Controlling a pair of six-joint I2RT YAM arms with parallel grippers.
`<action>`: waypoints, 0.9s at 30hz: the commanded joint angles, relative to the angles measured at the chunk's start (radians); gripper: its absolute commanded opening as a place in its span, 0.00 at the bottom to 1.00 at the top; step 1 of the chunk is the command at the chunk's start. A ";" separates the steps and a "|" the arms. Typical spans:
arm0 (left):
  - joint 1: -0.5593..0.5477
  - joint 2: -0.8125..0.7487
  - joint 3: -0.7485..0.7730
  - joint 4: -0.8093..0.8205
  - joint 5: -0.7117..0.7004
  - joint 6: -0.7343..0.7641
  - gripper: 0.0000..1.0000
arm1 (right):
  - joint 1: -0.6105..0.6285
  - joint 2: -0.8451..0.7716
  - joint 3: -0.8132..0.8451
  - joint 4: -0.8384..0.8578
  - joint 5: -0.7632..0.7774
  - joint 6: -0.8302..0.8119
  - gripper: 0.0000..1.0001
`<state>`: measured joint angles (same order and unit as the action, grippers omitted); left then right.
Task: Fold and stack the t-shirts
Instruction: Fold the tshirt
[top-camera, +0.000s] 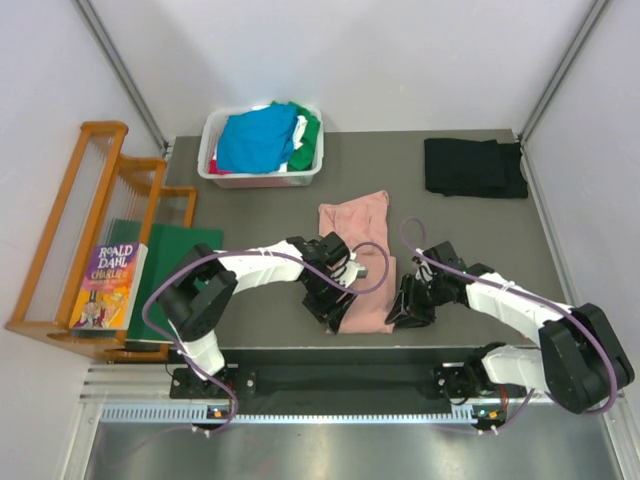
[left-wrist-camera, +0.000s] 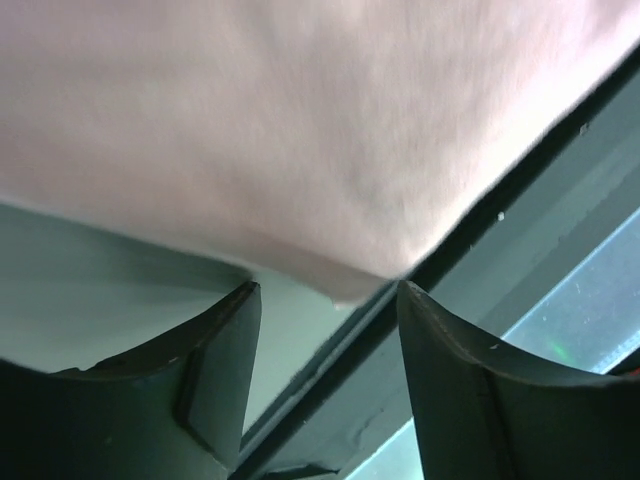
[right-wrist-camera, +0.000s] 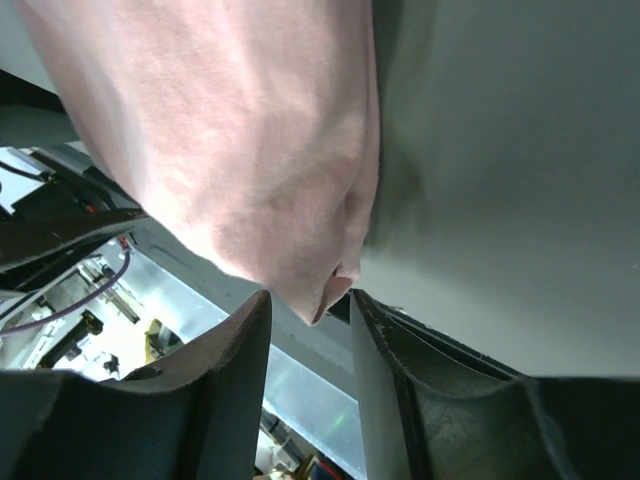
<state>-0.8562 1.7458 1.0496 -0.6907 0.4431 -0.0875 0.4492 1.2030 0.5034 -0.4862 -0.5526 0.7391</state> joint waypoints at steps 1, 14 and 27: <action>0.000 0.027 0.067 -0.017 -0.017 0.003 0.60 | 0.006 0.018 -0.005 0.040 0.011 -0.029 0.37; 0.000 0.026 0.033 0.011 0.009 0.008 0.44 | 0.006 0.026 -0.023 0.069 0.013 -0.015 0.30; 0.000 0.099 0.104 -0.084 0.081 0.061 0.00 | 0.006 0.061 0.010 0.078 0.000 -0.018 0.10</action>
<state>-0.8566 1.8248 1.0962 -0.7109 0.4805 -0.0696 0.4496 1.2514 0.4782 -0.4404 -0.5468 0.7349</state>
